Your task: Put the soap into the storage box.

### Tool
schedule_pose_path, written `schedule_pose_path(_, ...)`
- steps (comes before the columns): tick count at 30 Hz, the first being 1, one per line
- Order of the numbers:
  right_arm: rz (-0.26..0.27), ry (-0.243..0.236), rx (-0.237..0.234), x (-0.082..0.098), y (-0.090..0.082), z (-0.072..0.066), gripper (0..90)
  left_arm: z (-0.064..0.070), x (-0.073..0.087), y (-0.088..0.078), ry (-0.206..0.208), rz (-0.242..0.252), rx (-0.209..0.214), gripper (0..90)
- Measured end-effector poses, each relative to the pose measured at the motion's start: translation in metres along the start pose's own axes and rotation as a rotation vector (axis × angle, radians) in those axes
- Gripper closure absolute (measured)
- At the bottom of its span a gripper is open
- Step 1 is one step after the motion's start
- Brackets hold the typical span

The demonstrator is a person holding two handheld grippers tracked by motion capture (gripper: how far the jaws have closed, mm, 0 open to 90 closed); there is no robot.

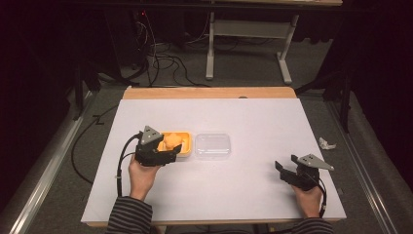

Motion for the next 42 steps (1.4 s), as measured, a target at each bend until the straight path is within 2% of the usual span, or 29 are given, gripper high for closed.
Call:
schedule_pose_path(3,0.001,-0.014,0.0,0.0,0.0,-0.001,29.4,0.002,0.0,-0.004,-0.005,0.016,0.005,23.9)
schedule_pose_path(12,0.001,-0.014,0.004,0.0,0.0,-0.001,29.5,0.006,0.006,-0.012,-0.014,0.039,0.014,23.9)
schedule_pose_path(18,-0.002,-0.013,0.006,0.0,0.0,-0.001,29.7,0.01,0.012,-0.013,-0.004,0.03,0.021,24.0)
schedule_pose_path(26,-0.003,-0.019,0.009,0.0,0.0,-0.001,29.9,0.016,0.02,-0.017,-0.017,0.036,0.043,24.0)
schedule_pose_path(32,-0.005,-0.018,0.013,0.001,0.0,0.0,29.9,0.014,0.03,-0.017,-0.004,0.016,0.025,23.9)
schedule_pose_path(42,-0.007,-0.018,0.015,0.001,0.0,-0.001,30.0,0.014,0.043,-0.016,-0.022,0.008,0.038,23.4)
Point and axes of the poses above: each handheld gripper's, and its own axes: y roughly forward along the jaws, x roughly out of its underside, z roughly to its right, the point moved 10 cm from there along y, roughly forward along the jaws, and after that the axes turned 1 degree about x, right-handed, at the moved point
